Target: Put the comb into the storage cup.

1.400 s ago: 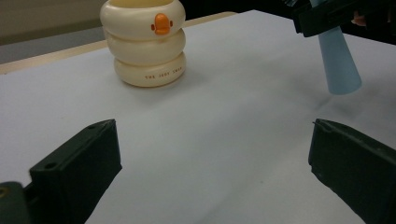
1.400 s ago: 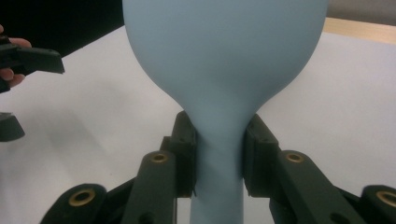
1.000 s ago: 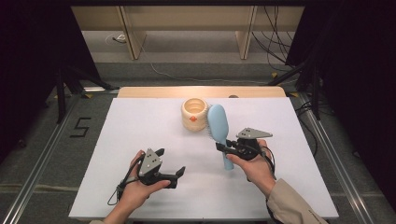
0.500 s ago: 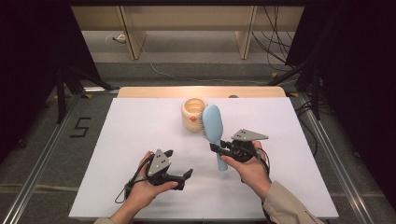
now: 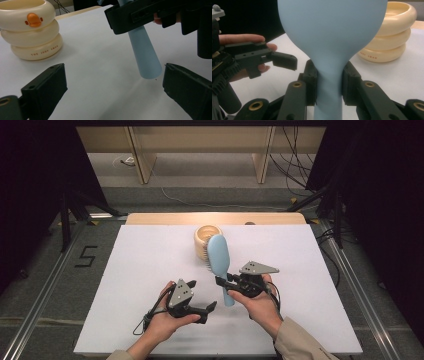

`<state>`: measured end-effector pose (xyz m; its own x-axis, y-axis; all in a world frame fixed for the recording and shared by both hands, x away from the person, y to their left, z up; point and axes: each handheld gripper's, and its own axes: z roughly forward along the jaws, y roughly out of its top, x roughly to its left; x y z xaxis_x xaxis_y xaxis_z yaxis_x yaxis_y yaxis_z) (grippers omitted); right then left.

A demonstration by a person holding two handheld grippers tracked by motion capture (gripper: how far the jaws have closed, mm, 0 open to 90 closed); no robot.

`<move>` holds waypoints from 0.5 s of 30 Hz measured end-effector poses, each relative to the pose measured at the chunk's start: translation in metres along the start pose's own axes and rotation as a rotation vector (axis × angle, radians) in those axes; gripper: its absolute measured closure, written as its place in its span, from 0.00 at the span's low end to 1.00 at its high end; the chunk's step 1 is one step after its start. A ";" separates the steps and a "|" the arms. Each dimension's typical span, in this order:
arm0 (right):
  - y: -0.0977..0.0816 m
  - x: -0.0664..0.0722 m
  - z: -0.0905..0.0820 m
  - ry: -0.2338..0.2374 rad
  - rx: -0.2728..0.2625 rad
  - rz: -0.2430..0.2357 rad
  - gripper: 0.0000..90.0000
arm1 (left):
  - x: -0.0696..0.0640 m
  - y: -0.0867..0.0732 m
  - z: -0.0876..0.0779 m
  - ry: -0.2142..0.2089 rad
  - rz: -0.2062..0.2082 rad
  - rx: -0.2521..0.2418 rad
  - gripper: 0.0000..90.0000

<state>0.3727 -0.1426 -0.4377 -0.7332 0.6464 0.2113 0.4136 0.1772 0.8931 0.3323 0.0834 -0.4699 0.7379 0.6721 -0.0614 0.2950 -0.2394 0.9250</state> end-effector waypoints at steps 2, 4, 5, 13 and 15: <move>0.000 0.000 0.000 0.000 -0.005 0.005 0.78 | 0.000 0.000 0.001 -0.003 -0.003 0.001 0.06; 0.001 0.001 -0.001 0.000 -0.010 0.010 0.78 | -0.001 0.001 0.003 -0.008 -0.009 0.001 0.07; 0.001 0.002 -0.001 0.002 -0.015 0.013 0.78 | -0.003 0.002 0.005 -0.012 -0.008 -0.001 0.07; 0.004 0.006 -0.003 0.008 -0.036 0.011 0.78 | -0.009 0.007 0.012 -0.036 -0.018 -0.009 0.11; 0.005 0.007 -0.002 0.013 -0.040 0.014 0.78 | -0.009 0.007 0.015 -0.044 -0.026 -0.010 0.13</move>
<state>0.3685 -0.1392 -0.4309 -0.7345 0.6390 0.2284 0.4017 0.1382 0.9053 0.3365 0.0651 -0.4679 0.7559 0.6467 -0.1019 0.3086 -0.2148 0.9266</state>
